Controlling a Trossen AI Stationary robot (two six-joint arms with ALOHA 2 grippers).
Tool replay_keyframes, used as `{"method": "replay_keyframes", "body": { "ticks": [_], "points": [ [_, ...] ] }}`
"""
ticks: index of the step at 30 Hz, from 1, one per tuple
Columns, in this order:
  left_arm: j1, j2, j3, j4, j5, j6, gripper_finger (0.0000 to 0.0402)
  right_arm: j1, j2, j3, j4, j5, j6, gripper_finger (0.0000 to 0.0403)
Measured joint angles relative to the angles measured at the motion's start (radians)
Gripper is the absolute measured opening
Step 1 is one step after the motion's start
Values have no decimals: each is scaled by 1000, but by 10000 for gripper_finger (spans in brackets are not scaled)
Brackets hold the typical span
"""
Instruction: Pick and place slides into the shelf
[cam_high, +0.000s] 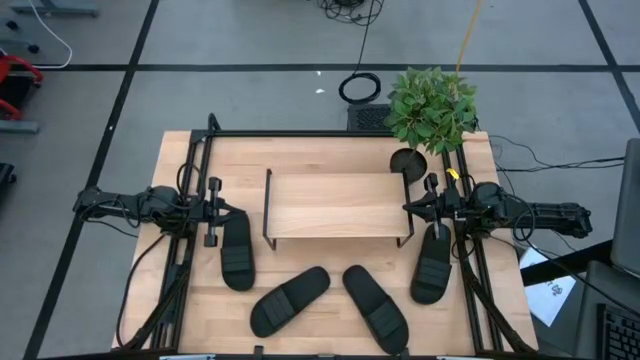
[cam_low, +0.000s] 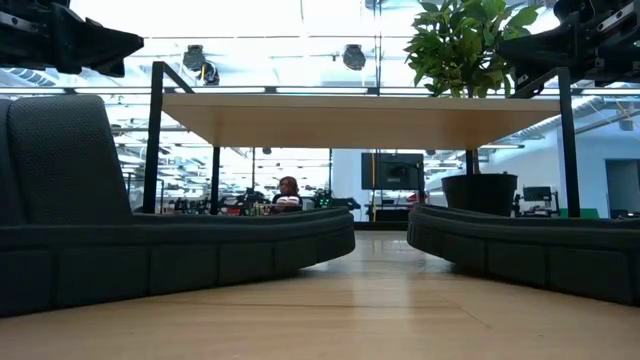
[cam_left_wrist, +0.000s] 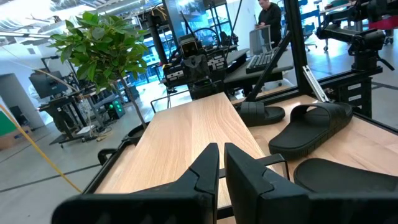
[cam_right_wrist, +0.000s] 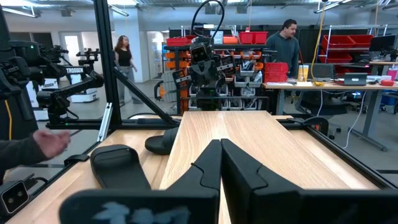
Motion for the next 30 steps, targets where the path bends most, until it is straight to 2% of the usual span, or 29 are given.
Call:
{"method": "replay_keyframes", "body": {
  "ticks": [17,30],
  "points": [
    [0,0,0,0,0,0,33,0,0,0,9,1,5,0],
    [0,1,0,126,0,0,33,0,-1,0,32,1,-2,0]
  ]
}}
